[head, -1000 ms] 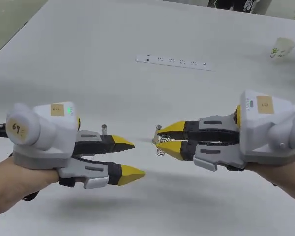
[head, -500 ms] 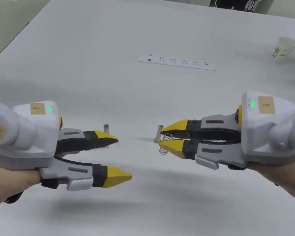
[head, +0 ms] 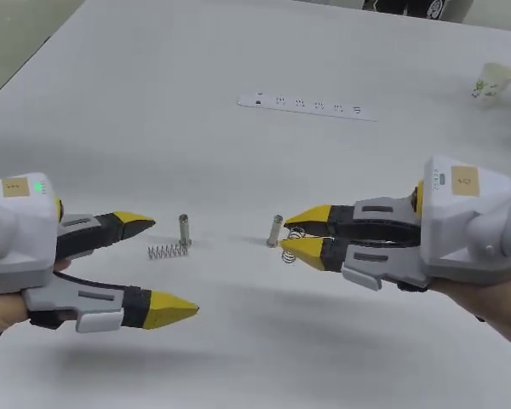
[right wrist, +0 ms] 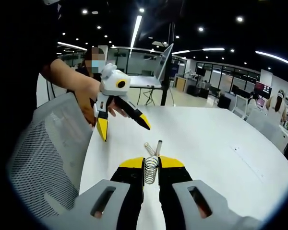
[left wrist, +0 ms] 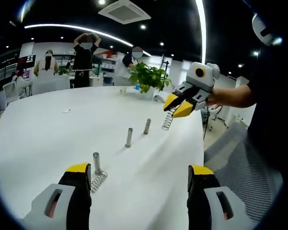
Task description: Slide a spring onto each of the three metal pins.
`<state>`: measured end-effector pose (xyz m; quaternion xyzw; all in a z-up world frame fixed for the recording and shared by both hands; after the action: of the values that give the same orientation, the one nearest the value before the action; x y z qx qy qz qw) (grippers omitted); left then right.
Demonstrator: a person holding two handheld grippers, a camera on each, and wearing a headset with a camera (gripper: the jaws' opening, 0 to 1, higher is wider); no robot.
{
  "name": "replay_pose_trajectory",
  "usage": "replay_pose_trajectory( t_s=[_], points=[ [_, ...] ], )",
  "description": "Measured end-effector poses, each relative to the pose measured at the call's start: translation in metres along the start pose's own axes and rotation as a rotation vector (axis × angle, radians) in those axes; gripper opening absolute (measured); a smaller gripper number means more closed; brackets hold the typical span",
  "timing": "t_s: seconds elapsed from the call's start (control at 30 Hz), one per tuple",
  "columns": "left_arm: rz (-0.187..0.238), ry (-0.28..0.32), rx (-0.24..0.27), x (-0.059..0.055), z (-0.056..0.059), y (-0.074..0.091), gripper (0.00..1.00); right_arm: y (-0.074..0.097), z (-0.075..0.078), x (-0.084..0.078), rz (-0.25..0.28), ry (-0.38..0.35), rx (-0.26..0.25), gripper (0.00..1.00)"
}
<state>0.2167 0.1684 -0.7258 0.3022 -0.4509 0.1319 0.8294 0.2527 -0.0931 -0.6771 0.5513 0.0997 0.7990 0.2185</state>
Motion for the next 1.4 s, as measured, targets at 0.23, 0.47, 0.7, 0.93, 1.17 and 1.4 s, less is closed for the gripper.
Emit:
replay_pose_trajectory(
  t_s=[0.23, 0.47, 0.7, 0.93, 1.17, 1.4],
  points=[
    [0.049, 0.001, 0.043, 0.002, -0.006, 0.000, 0.98, -0.001, 0.004, -0.002, -0.001, -0.013, -0.020, 0.08],
    [0.051, -0.002, 0.058, 0.003, -0.012, 0.001, 0.98, -0.002, 0.008, -0.008, -0.013, -0.028, -0.033, 0.08],
    [0.060, 0.010, 0.066, 0.004, -0.014, 0.002, 0.98, -0.008, 0.016, -0.012, -0.024, -0.041, -0.035, 0.08],
    [0.054, 0.007, 0.079, 0.003, -0.016, 0.004, 0.98, -0.016, 0.029, -0.012, -0.042, -0.032, -0.059, 0.08],
    [0.058, 0.018, 0.088, 0.001, -0.018, 0.006, 0.98, -0.022, 0.046, -0.018, -0.034, -0.072, -0.133, 0.08],
    [0.066, 0.021, 0.088, 0.001, -0.017, 0.006, 0.98, -0.025, 0.057, -0.022, -0.027, -0.150, -0.197, 0.08]
  ],
)
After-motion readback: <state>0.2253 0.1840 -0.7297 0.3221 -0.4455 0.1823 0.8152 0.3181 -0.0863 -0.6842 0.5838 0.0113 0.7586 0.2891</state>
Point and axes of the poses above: the centre of the closed fingertips' face, and the gripper's own axes: y roughly backward along the fingers, z roughly to its right, x roughly out of its top, the point moved 10 cm from there along y, roughly backward along the fingers, and after that the axes turned 15 degrees about y, right-handed, at the moved point
